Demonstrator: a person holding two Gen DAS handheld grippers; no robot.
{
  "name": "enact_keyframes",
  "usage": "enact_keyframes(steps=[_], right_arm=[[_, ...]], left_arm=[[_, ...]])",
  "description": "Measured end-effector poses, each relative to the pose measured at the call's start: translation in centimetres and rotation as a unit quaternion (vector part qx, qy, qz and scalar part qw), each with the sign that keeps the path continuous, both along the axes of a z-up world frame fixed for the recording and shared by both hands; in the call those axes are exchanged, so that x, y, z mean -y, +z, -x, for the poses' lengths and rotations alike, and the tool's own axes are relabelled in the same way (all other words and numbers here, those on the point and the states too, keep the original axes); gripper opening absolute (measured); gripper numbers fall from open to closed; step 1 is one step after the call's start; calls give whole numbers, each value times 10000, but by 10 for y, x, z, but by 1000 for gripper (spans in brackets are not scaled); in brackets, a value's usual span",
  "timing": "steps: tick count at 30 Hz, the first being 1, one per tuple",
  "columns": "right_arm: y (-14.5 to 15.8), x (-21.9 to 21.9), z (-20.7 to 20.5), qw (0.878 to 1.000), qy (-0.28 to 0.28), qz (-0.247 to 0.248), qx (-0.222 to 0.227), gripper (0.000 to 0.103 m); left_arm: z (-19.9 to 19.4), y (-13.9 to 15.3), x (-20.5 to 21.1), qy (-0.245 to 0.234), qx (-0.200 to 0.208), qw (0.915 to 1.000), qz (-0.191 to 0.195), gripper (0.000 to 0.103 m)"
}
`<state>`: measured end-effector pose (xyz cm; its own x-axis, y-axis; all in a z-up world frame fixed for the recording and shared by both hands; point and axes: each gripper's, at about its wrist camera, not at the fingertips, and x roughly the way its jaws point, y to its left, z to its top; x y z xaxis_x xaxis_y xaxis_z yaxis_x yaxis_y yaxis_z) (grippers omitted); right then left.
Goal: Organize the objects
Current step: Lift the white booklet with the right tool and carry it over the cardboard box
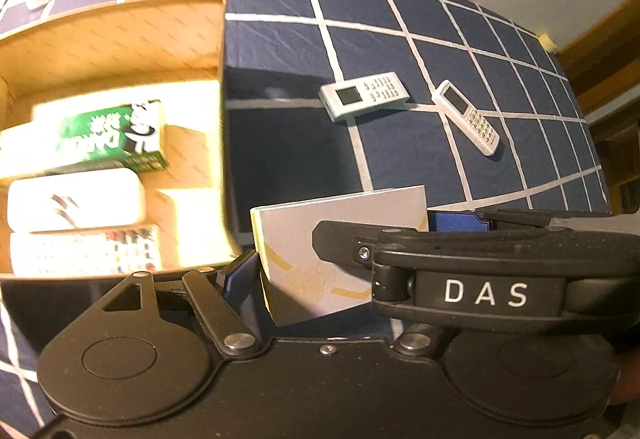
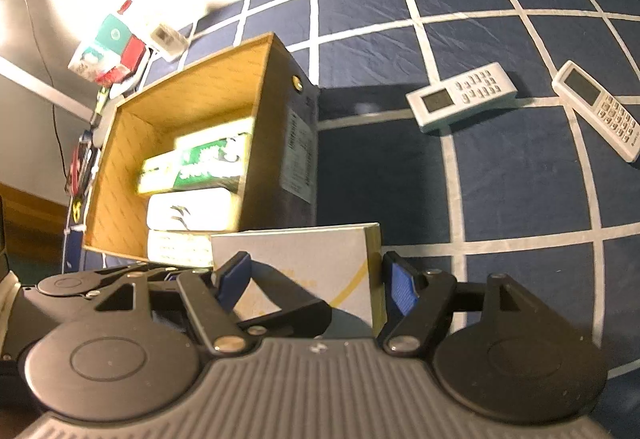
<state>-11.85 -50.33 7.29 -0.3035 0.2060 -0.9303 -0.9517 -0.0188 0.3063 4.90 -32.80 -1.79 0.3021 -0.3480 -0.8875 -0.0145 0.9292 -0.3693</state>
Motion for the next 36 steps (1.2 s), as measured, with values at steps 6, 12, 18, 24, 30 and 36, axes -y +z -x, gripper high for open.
enact_keyframes(steps=[6, 12, 18, 24, 30, 36], right_arm=[[8, 2, 34, 9997, -199, -163, -8, 71], [9, 0, 69, 9992, -305, -259, -14, 71], [7, -10, 107, 9993, -249, -295, 1, 71], [2, -30, 143, 9996, -99, -245, 49, 71], [-10, -59, 168, 9998, 35, -159, 113, 71], [-27, -95, 186, 9998, 61, -18, 194, 71]], left_arm=[[5, 10, -32, -203, 147, 9997, -59, 73], [9, 14, -68, -297, 234, 9992, -95, 73], [10, 13, -108, -229, 257, 9994, -94, 73], [2, 8, -146, -86, 221, 9997, -32, 73], [-20, -3, -177, 32, 123, 9999, 54, 73], [-50, -19, -200, 66, 6, 9999, 154, 73]])
